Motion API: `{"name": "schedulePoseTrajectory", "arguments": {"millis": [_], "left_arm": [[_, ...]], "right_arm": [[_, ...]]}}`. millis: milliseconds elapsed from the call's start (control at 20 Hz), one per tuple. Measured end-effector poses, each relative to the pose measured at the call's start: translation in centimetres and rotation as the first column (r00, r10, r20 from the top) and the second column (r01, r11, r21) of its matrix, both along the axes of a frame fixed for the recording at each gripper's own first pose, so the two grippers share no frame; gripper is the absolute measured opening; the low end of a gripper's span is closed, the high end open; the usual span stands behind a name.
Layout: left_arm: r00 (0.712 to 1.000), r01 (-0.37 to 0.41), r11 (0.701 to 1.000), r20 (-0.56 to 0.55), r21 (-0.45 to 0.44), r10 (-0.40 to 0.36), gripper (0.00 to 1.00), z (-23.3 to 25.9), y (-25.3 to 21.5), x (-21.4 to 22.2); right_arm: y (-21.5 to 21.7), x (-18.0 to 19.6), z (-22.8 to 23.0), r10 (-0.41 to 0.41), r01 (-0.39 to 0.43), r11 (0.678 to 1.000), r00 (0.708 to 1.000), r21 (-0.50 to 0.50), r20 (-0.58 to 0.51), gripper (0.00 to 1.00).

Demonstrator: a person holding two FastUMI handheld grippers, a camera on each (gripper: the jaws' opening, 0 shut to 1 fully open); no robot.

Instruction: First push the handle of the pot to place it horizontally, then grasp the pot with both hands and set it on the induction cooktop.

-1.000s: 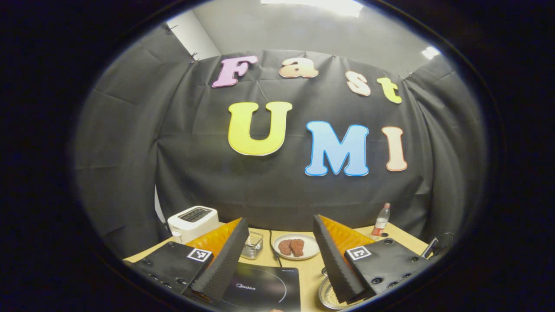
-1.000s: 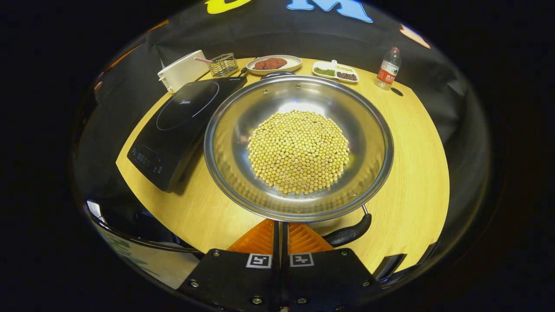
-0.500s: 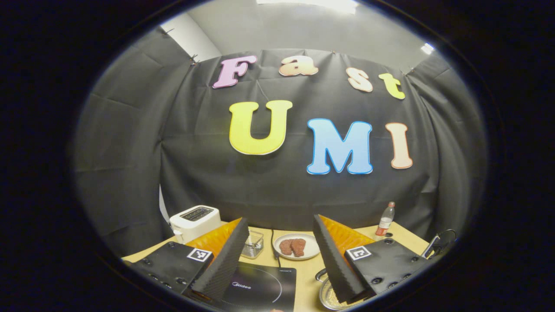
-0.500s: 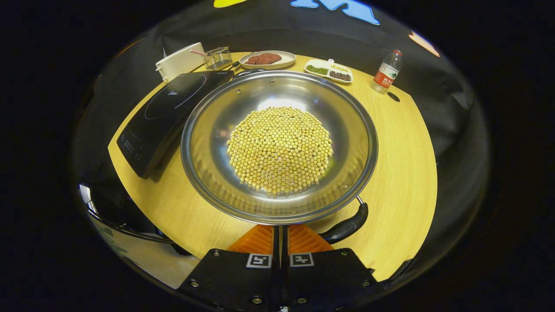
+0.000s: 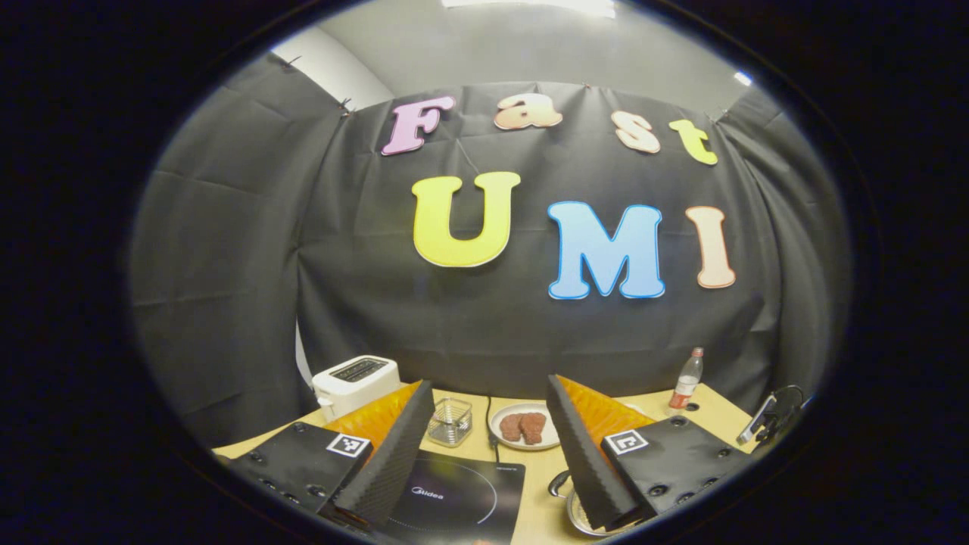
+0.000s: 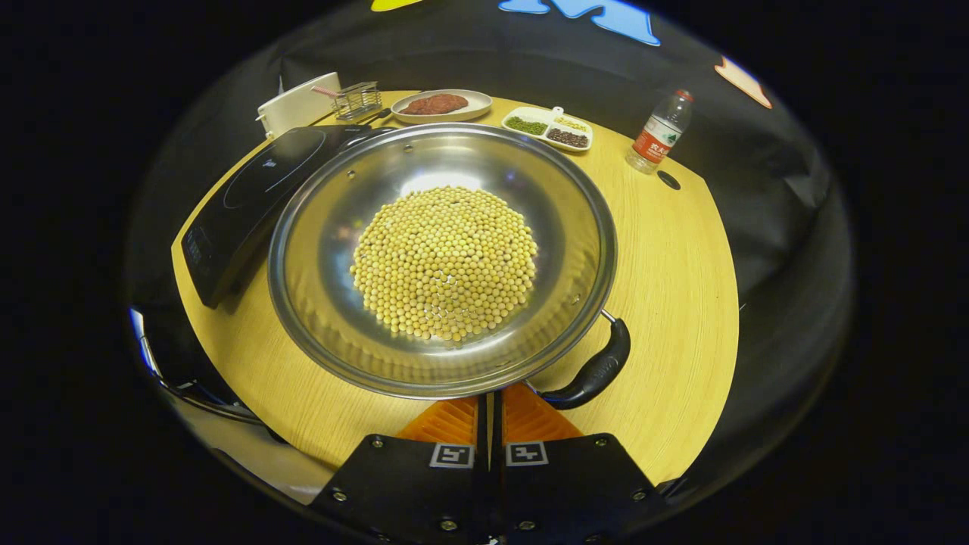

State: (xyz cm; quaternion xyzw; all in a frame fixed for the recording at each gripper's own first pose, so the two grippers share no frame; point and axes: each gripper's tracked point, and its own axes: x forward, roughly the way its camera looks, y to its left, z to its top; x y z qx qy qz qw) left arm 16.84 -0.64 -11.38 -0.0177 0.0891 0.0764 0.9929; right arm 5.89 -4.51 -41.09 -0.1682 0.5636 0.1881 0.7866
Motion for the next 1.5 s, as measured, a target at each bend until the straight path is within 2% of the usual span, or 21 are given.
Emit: {"name": "schedulePoseTrajectory", "arguments": {"millis": [450,750,1050,1300,1450,1500], "left_arm": [[0.999,-0.030,0.999,-0.022,0.028,0.031,0.99,-0.7,-0.2,-0.6],[0.998,-0.029,0.999,-0.053,0.038,0.031,0.99,-2.0,-0.7,-0.7],[0.996,-0.020,0.998,-0.083,0.053,0.024,0.99,-3.5,-1.2,-1.2],[0.993,0.003,0.999,-0.119,0.034,0.002,0.99,-5.6,-2.2,-1.1],[0.990,0.026,0.999,-0.143,0.032,-0.021,0.94,-7.0,-2.9,-0.9],[0.989,0.034,0.999,-0.148,0.031,-0.029,0.97,-7.4,-3.3,-0.7]], "right_arm": [[-1.7,3.1,-0.6,-0.119,0.118,0.993,0.992,0.026,0.043,0.01],[-2.7,5.2,-0.8,-0.247,0.243,0.968,0.967,0.070,0.058,0.01],[-2.9,7.6,-0.8,-0.281,0.273,0.959,0.954,0.079,0.109,0.01],[-4.2,8.2,-0.1,-0.314,0.306,0.949,0.934,0.075,0.168,0.01],[-5.3,8.6,2.1,-0.333,0.325,0.943,0.908,0.075,0.253,0.01],[-5.3,8.7,3.2,-0.341,0.327,0.940,0.897,0.095,0.281,0.01]]}}
